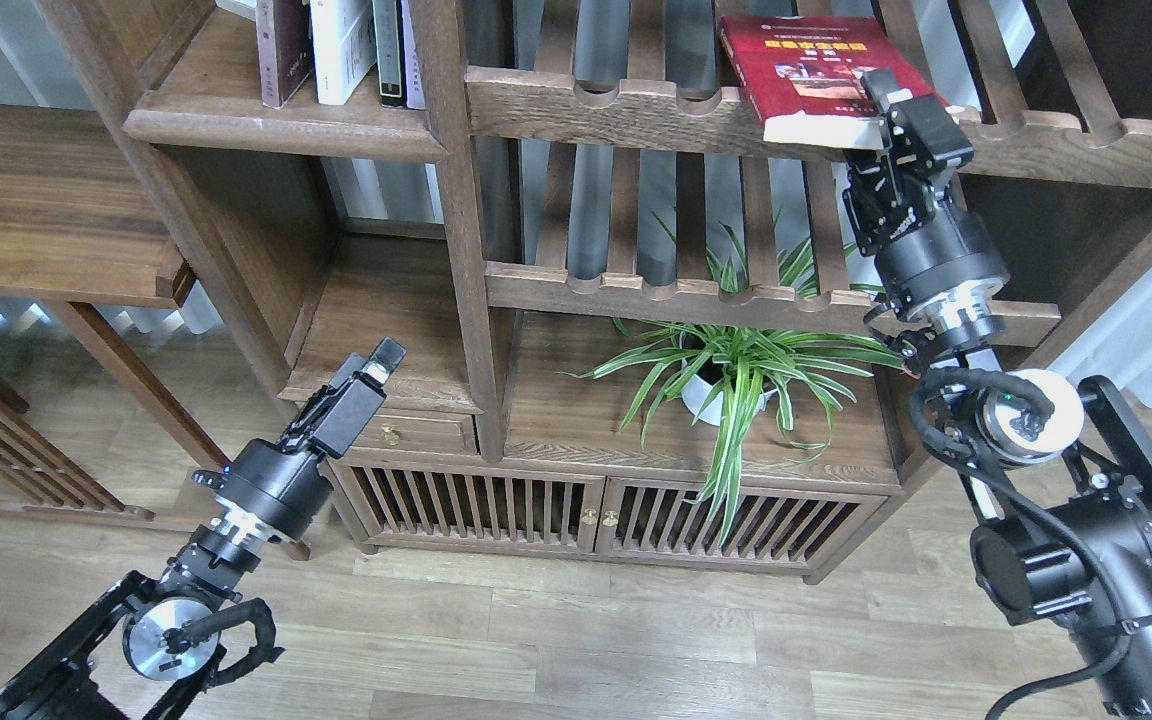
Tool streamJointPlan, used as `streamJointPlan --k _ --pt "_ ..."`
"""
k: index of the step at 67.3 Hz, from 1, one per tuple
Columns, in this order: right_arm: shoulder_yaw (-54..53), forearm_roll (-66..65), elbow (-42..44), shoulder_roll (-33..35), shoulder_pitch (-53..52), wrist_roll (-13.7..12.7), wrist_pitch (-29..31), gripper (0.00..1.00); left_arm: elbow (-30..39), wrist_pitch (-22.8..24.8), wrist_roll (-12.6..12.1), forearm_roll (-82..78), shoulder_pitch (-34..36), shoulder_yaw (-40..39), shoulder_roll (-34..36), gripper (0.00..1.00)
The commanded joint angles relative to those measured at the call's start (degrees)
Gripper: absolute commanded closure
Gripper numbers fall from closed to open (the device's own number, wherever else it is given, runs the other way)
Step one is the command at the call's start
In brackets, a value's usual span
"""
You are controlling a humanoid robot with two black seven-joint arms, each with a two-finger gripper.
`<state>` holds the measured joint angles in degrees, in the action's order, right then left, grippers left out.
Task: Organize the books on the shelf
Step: 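Raise the right gripper to the red book on the upper shelf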
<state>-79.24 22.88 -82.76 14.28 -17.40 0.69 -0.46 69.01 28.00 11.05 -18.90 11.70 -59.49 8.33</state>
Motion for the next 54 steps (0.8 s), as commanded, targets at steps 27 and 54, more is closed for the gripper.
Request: streamJointPlan --k 27,54 --pt "-1.09 0.76 -0.38 -0.05 -2.29 -0.07 -6.66 0.41 -1.77 0.00 0.11 0.00 -1.06 -0.19 0.02 0.01" --pt "-2.32 4.90 -1.61 -0.75 -0.88 0.37 -2.63 0.76 -2.56 0.00 0.20 0.00 -1.24 -0.45 0.02 0.01"
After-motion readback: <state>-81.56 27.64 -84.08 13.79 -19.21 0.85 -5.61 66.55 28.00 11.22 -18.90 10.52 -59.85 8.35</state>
